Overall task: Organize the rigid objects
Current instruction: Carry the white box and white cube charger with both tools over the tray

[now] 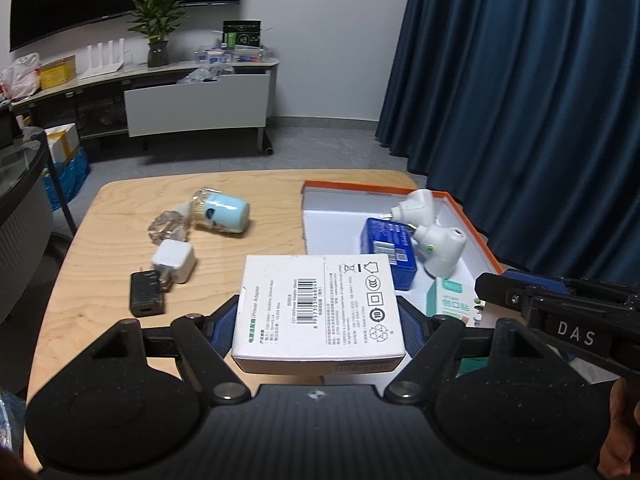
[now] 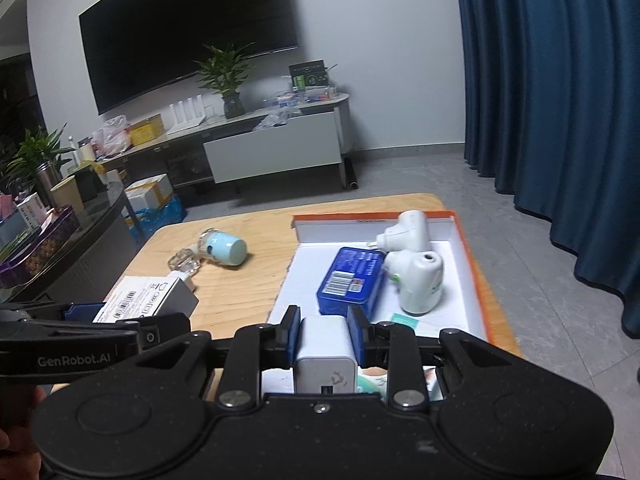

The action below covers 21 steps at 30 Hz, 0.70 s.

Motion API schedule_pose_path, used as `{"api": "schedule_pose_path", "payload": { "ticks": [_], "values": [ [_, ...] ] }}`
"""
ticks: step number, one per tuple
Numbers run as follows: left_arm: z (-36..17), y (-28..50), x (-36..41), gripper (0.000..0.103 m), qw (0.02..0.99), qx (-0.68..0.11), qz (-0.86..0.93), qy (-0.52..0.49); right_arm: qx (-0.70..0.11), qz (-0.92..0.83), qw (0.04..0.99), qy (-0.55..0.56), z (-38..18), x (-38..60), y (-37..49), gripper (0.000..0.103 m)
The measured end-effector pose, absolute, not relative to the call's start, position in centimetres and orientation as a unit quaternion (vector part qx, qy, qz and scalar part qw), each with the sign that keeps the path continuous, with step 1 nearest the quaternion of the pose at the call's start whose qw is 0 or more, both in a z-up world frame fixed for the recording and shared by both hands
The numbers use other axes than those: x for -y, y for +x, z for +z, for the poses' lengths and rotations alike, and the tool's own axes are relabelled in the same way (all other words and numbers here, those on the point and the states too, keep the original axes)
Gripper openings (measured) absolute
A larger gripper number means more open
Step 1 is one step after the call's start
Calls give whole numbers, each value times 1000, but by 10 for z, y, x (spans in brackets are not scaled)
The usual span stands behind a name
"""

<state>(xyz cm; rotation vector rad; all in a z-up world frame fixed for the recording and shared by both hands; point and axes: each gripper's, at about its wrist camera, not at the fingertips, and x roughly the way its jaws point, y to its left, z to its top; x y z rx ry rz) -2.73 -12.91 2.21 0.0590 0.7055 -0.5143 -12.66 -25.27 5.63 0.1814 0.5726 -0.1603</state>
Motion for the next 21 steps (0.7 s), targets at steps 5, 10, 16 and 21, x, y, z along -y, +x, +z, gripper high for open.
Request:
{"api": "schedule_pose_path", "payload": {
  "ticks": [5,10,16,21],
  "values": [
    [22,-28,140,79,902,-342,-260,33,-278,-92,951,94,57,262,-131,32],
    [21,-28,150,79,900,-342,-267,36,-274,-105,951,97,59,271,-133,32],
    [21,-27,160,79,898,-343,-275,38,-269,-117,951,99,61,280,-134,32],
    [19,-25,170,79,894,-347,-282,39,-268,-124,950,100,61,286,-132,32]
  ]
}}
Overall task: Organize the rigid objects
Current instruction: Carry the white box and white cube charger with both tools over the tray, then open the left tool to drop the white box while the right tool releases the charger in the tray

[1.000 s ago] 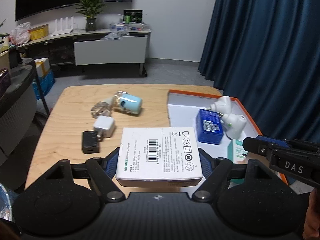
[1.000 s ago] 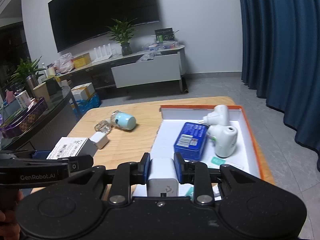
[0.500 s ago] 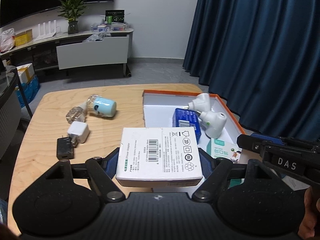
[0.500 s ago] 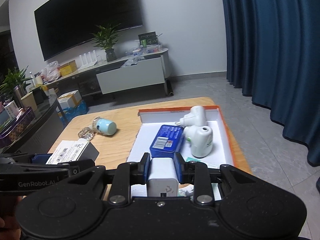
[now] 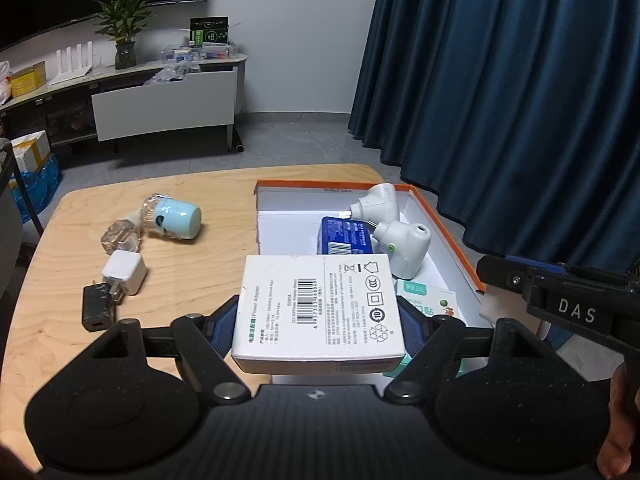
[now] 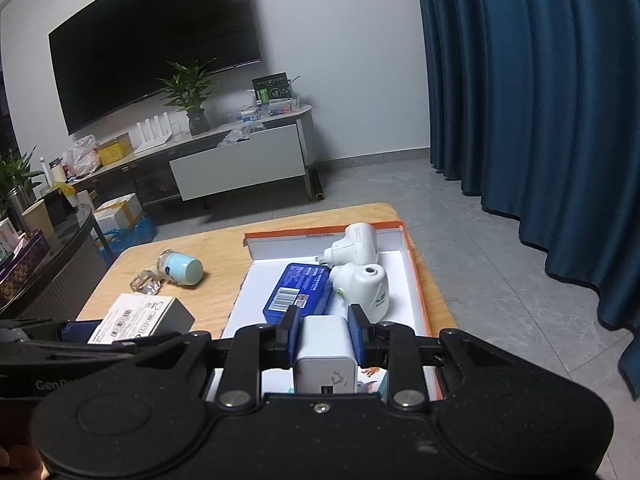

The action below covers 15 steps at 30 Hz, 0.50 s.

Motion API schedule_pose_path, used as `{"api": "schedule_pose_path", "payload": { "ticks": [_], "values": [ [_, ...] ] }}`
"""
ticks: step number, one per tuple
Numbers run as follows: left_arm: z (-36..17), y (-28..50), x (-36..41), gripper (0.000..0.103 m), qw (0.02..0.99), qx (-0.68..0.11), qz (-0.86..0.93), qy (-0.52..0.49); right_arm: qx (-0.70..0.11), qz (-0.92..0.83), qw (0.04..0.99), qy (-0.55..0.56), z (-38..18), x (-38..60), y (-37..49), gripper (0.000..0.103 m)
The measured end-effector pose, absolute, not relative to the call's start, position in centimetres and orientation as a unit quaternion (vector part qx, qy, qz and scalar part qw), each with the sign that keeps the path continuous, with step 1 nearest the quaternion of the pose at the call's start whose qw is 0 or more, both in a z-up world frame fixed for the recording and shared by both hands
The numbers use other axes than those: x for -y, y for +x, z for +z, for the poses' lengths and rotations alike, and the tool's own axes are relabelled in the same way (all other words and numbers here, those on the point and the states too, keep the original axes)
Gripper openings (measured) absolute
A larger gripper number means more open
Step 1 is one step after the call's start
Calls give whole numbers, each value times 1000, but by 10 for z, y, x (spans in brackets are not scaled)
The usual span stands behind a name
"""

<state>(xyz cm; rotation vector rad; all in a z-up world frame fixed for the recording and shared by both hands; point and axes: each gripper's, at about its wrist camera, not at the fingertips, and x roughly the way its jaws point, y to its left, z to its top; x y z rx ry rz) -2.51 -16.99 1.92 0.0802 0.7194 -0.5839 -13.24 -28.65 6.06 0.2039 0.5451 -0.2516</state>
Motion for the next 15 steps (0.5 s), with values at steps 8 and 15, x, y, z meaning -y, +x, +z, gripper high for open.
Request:
{"api": "schedule_pose_path", "payload": {
  "ticks": [8,15],
  "values": [
    [18,-23,185,79,890,-349,-292,44,-263,-128,951,98,64,293,-129,32],
    [17,-21,193,79,888,-350,-294,48,-262,-130,951,98,65,298,-126,32]
  ]
}}
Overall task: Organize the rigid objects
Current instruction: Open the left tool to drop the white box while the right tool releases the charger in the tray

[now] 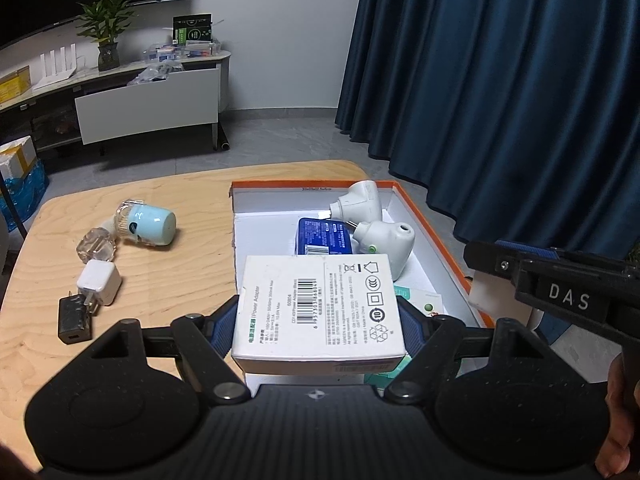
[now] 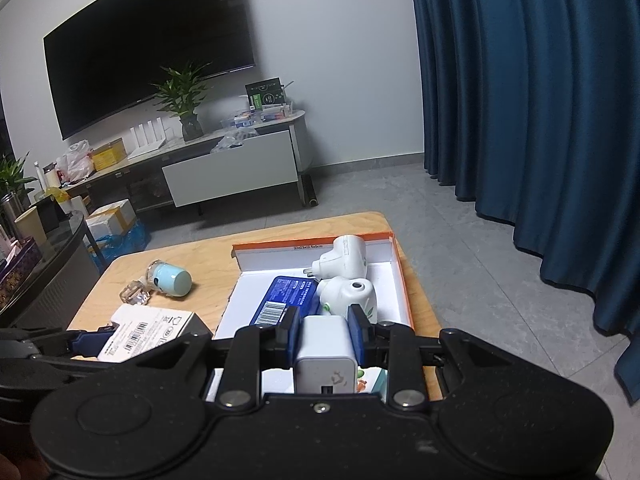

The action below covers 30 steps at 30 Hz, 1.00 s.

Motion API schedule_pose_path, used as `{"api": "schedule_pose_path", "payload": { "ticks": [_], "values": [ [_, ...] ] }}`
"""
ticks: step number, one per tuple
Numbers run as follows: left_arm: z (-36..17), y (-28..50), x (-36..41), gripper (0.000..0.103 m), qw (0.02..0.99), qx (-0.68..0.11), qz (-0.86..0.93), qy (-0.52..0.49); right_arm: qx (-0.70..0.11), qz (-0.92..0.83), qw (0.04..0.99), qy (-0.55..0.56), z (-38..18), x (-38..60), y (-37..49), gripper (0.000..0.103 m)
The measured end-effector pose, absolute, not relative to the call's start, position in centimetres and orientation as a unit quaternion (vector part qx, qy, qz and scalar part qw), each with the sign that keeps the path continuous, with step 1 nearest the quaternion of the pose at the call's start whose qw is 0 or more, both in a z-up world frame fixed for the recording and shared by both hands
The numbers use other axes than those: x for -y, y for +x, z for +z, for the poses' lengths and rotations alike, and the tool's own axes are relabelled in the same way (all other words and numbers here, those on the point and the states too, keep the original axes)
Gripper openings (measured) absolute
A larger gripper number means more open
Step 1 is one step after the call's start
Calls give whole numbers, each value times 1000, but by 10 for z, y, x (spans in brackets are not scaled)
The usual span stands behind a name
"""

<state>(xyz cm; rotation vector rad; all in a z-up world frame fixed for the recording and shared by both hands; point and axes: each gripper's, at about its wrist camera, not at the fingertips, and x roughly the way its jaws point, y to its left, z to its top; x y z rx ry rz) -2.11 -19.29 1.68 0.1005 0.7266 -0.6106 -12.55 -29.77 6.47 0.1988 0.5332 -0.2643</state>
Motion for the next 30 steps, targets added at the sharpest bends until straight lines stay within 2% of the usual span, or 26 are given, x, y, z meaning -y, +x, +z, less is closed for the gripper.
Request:
{"api": "schedule_pose_path", "payload": {
  "ticks": [30],
  "values": [
    [7,-5,217,79,878,-366,-302,58,-274,-136,947,102,55,310,-101,32]
  ]
}}
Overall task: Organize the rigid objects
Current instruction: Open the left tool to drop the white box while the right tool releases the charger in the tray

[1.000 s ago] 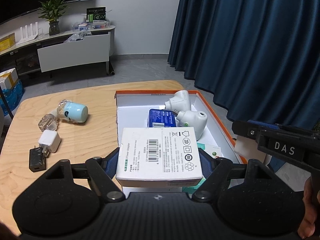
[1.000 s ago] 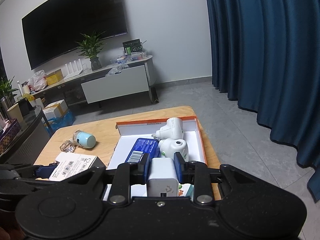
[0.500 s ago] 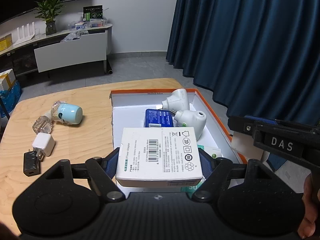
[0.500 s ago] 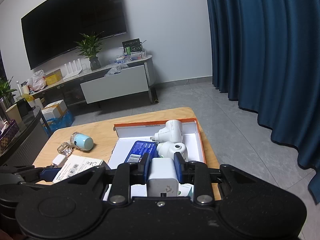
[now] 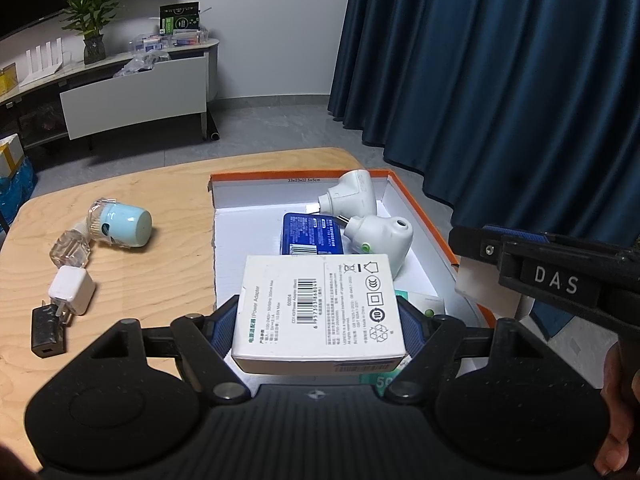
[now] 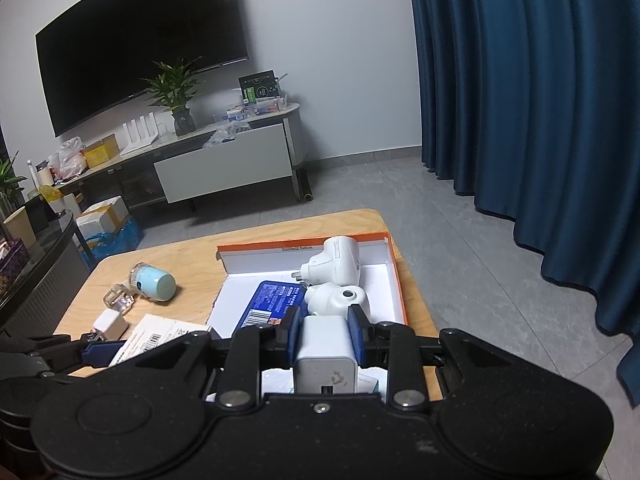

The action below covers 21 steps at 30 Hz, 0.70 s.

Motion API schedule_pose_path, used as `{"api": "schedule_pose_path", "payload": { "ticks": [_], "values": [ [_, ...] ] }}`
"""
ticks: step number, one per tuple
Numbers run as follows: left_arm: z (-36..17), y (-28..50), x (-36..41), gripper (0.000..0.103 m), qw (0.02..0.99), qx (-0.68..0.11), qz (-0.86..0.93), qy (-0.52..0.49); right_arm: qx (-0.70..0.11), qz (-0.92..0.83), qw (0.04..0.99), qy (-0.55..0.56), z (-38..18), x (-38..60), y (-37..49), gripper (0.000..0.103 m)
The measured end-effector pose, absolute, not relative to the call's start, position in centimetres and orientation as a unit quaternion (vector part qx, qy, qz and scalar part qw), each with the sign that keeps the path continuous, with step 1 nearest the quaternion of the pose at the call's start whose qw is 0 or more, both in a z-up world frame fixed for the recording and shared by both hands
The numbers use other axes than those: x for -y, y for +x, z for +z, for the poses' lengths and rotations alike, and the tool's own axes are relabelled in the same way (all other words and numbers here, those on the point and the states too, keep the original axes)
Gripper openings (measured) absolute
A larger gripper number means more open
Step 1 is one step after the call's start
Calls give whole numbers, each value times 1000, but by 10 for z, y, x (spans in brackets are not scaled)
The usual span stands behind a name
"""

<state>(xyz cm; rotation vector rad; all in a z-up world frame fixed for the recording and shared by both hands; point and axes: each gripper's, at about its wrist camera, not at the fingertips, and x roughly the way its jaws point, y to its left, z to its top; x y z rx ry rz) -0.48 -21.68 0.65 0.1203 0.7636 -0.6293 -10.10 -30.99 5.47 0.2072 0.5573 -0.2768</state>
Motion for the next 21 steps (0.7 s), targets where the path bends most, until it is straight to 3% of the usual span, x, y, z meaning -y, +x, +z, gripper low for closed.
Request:
{"api": "schedule_pose_path", "payload": {
  "ticks": [21],
  "values": [
    [-4,12,237,79,869,-380,-309,66,-284,-144,943,98,44,325,-77,32]
  ]
}}
